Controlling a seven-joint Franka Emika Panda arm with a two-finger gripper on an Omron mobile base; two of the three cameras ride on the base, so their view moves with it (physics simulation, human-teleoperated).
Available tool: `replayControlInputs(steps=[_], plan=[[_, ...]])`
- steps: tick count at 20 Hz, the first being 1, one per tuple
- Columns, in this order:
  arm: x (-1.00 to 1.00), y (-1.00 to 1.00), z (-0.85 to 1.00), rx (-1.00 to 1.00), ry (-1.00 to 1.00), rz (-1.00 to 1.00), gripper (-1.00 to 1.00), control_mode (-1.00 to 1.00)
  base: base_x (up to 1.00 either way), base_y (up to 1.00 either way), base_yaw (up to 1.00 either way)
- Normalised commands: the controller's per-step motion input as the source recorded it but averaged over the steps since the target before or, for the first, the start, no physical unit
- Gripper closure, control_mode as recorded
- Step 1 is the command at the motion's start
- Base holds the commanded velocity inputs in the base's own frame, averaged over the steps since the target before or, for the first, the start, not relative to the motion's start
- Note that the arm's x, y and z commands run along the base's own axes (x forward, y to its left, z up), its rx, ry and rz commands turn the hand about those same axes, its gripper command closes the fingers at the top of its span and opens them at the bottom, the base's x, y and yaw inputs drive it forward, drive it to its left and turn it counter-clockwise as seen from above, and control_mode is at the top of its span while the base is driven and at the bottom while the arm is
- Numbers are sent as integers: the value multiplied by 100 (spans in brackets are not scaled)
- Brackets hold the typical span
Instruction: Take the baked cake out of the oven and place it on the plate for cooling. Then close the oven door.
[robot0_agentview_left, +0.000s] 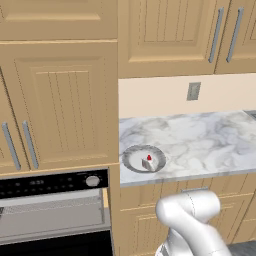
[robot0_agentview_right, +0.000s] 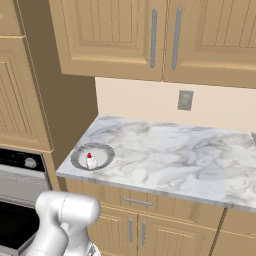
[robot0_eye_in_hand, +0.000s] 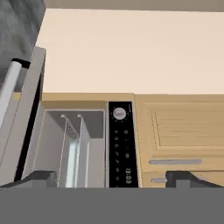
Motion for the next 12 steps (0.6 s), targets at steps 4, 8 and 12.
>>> replayControlInputs(steps=[4, 8, 12], plan=[[-63, -27, -81, 0, 0, -13, -100, -100, 0, 0, 0], [-33, -34, -64, 0, 5, -14, -100, -100, 0, 0, 0], [-5, -41, -54, 0, 3, -17, -100, -100, 0, 0, 0]])
